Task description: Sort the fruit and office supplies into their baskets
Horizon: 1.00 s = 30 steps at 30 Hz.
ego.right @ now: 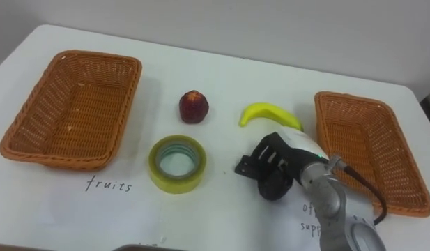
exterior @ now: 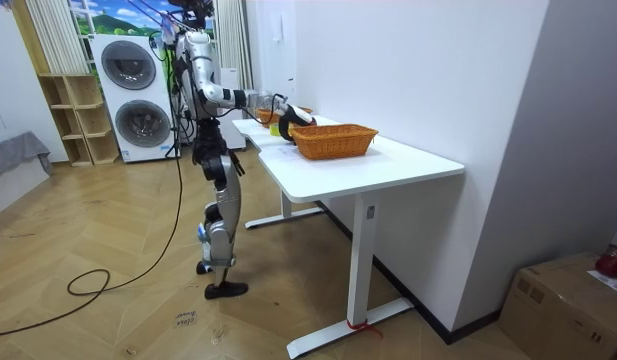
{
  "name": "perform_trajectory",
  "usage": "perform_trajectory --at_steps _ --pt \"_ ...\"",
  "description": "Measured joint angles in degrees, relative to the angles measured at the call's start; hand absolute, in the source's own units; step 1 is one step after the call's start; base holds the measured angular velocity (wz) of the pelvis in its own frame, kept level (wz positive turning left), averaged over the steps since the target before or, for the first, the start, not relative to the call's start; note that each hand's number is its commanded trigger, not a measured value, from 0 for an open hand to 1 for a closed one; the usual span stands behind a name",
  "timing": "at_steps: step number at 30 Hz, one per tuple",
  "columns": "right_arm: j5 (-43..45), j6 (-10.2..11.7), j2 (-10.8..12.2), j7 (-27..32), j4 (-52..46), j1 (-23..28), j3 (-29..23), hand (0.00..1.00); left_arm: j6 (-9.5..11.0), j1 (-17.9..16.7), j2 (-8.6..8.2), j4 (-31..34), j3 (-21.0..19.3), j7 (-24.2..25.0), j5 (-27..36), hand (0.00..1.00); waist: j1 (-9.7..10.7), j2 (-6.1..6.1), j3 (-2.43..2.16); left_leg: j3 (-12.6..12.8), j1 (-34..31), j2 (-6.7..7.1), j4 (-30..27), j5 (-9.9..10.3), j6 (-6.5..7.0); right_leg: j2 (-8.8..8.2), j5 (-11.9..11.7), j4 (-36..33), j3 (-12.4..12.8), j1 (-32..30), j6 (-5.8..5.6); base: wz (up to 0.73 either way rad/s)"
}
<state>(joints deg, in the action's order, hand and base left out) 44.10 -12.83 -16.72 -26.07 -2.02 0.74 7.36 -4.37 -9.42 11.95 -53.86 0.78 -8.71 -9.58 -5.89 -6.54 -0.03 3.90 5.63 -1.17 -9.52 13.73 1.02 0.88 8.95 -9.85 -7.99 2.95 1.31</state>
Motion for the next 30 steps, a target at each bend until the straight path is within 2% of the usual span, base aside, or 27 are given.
perform_trajectory --at_steps 3,6,8,10,13,18,22,28,30 --pt "-1.45 0.61 0.01 0.00 -0.54 0.17 -0.23 1.00 0.28 -0.20 -0.34 -0.21 0.00 -0.84 1.03 0.00 0.82 0.06 -0.01 0.42 0.12 0.01 -0.06 -0.01 0.00 -0.02 0.00 0.03 0.49 0.09 0.00 -0.02" --pt "-3.59 1.51 0.01 -0.08 -0.70 0.20 -0.39 1.00 0.56 -0.95 -0.39 -0.62 -0.13 -0.83 1.27 0.00 1.14 0.37 0.17 0.71 0.82 -0.02 0.08 -0.01 0.00 0.04 0.00 0.03 1.15 0.48 0.00 -0.10" --pt "-6.42 2.41 0.58 -0.18 -1.56 0.84 -2.18 1.00 1.27 -1.69 -0.44 -0.76 -1.12 -0.84 1.43 0.00 1.60 0.55 0.29 0.80 1.12 -0.04 0.10 -0.01 0.00 0.03 0.00 0.08 1.21 0.79 -0.01 0.00" --pt "-9.48 2.99 0.81 0.50 -1.67 0.82 -3.67 1.00 1.38 -2.15 -0.44 -0.78 -1.70 -0.84 2.17 0.00 2.54 0.66 0.36 0.68 1.03 -0.07 0.06 -0.01 0.00 0.02 0.00 0.09 0.96 0.82 -0.01 0.06" --pt "-12.52 3.35 0.82 2.72 -3.38 0.82 -5.85 1.00 1.45 -3.12 -0.46 -0.95 -1.83 -0.85 2.71 0.00 2.87 0.99 0.56 0.70 1.01 -0.14 0.11 -0.01 0.00 0.03 0.00 0.04 0.78 0.79 -0.01 0.02" --pt "-15.30 4.77 0.82 5.62 -5.38 0.81 -9.40 1.00 1.75 -4.19 -1.03 -1.53 -2.36 -1.52 2.59 0.00 3.00 1.23 0.50 0.65 0.93 -0.18 0.10 -0.01 -0.01 0.11 -0.03 0.00 0.32 0.79 0.05 0.01" --pt "-18.42 5.98 0.89 7.78 -5.96 0.82 -11.24 1.00 2.01 -4.57 -1.53 -1.53 -2.95 -2.15 2.48 0.00 3.03 1.05 0.19 0.79 0.98 -0.14 0.00 -0.01 -0.02 0.11 -0.03 -0.02 0.50 0.80 0.05 0.00" --pt "-19.71 8.59 0.86 11.63 -6.32 0.64 -13.20 1.00 3.09 -5.20 -1.82 -1.53 -3.07 -2.39 2.44 0.00 3.95 1.08 0.17 0.77 0.99 -0.10 -0.05 -0.01 -0.02 0.04 -0.03 -0.02 0.77 0.84 0.05 0.00" --pt "-20.71 8.59 0.80 12.77 -7.17 0.63 -13.71 1.00 3.56 -5.16 -1.82 -1.69 -3.05 -2.19 2.44 0.00 4.07 1.11 0.18 0.72 1.01 -0.11 -0.10 -0.02 -0.02 0.05 -0.03 -0.02 0.80 0.84 0.05 0.00"
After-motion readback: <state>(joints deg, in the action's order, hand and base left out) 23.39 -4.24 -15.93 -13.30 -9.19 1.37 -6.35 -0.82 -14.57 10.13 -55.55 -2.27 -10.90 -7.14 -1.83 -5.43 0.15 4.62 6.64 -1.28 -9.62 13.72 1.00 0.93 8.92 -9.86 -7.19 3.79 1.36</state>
